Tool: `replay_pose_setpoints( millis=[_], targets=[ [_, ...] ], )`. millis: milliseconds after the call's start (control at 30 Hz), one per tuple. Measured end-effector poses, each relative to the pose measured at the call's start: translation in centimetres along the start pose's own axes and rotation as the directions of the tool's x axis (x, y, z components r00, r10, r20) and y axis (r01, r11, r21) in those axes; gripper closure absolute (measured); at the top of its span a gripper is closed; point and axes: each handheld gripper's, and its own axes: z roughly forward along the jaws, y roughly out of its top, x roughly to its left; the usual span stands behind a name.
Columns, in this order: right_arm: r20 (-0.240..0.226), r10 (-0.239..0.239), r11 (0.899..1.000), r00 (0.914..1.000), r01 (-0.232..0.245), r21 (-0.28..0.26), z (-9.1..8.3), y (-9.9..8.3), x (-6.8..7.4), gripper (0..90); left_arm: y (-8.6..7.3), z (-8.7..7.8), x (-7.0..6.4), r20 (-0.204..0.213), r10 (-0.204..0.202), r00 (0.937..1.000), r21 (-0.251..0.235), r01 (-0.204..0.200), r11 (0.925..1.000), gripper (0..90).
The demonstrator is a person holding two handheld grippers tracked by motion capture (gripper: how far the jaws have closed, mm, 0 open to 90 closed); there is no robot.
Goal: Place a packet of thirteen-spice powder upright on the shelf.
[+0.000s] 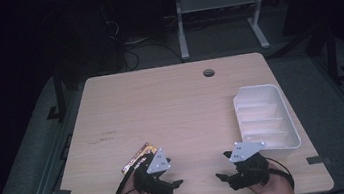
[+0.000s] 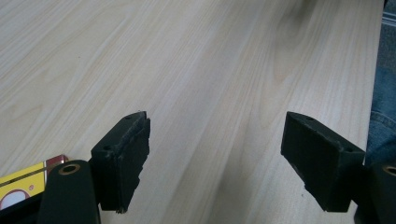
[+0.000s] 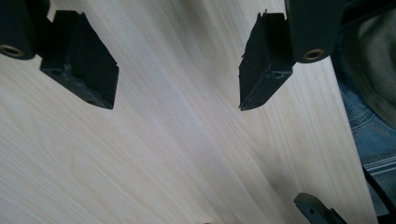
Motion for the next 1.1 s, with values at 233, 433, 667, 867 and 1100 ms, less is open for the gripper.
replay_pose_setpoints(
  millis=[233, 433, 667, 867, 1100],
  targets=[
    [-0.002, -0.002, 1.0, 1.0, 0.002, 0.003, 0.0, -0.1, 0.1, 27.9, -0.1, -0.2, 0.2, -0.003, -0.004, 1.0, -0.006, 0.004, 1.0, 23.4],
    [-0.008, -0.003, 1.0, 1.0, 0.003, 0.009, 0.2, 0.0, 0.2, 27.9, -0.2, -0.9, 0.7, -0.02, -0.022, 0.9996, -0.029, 0.021, 0.9994, 23.4],
    [-0.011, -0.002, 1.0, 0.9999, 0.002, 0.009, 0.2, 0.0, 0.2, 27.8, -0.5, -1.6, 1.4, -0.038, -0.038, 0.9986, -0.045, 0.036, 0.9983, 23.4],
    [-0.013, -0.006, 1.0, 0.9999, 0.006, 0.011, 0.3, 0.0, 0.2, 27.8, -0.6, -2.2, 1.8, -0.055, -0.047, 0.9974, -0.058, 0.044, 0.9973, 23.2],
    [-0.018, -0.006, 1.0, 0.9998, 0.006, 0.018, 0.5, 0.0, 0.3, 27.7, -0.9, -2.8, 2.5, -0.077, -0.063, 0.995, -0.064, 0.058, 0.9963, 22.8]
  ],
)
